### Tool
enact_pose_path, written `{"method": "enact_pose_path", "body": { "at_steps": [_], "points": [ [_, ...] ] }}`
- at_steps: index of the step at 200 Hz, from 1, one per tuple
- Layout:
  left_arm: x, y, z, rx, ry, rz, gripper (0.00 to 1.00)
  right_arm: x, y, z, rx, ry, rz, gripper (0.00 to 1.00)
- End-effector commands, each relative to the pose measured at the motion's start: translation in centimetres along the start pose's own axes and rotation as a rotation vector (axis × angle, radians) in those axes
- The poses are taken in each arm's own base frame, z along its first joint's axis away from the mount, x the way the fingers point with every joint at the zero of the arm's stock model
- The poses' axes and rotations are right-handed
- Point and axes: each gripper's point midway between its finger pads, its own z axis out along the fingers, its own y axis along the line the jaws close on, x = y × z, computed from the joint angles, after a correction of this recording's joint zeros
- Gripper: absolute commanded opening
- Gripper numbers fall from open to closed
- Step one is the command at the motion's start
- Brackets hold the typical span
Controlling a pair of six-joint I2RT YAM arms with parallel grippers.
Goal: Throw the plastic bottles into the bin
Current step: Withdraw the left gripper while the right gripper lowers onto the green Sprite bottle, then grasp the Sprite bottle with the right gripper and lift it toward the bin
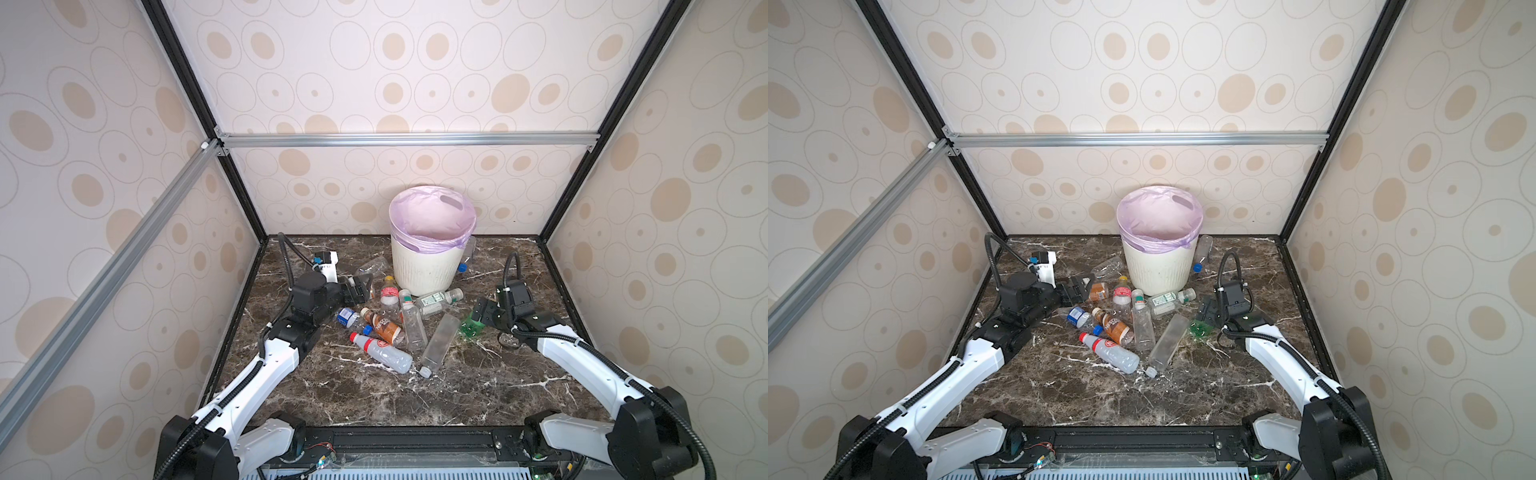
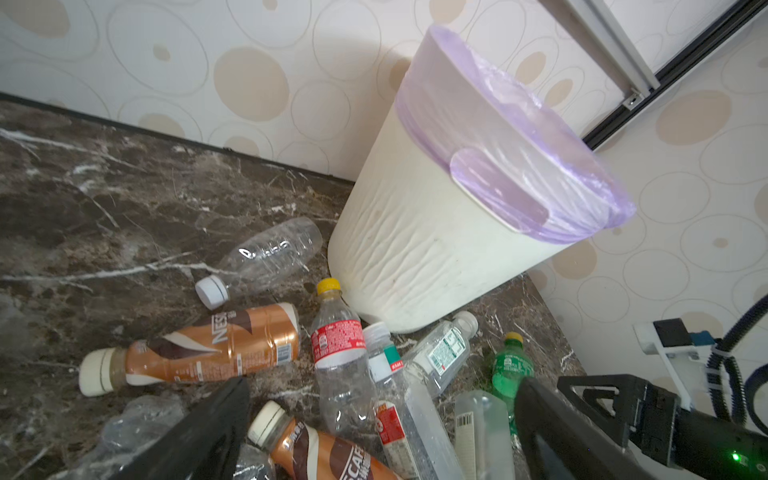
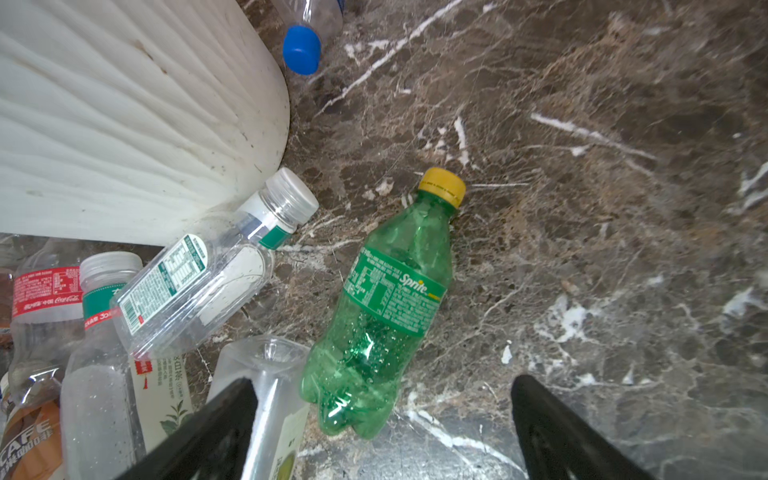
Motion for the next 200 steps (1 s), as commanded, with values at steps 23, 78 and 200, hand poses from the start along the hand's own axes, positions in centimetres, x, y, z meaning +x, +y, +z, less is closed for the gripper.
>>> {"method": "enact_pose_path", "body": {
  "at_steps": [23, 78, 200],
  "points": [
    [1.5, -1.7, -0.1, 0.092, 0.013, -0.04, 0.99, 0.2, -0.4, 1.9, -0.037, 0.085, 0.114, 0.95],
    [3.0, -3.7, 0.8, 0.174, 0.021, -0.018, 0.99, 1.0, 0.2, 5.2, -0.067, 0.192, 0.136, 0.93],
    [5.3, -3.7, 2.2, 0.199, 0.078, -0.07, 0.99, 2.3, -1.3, 9.3, 0.018, 0.247, 0.129, 0.77]
  ]
}}
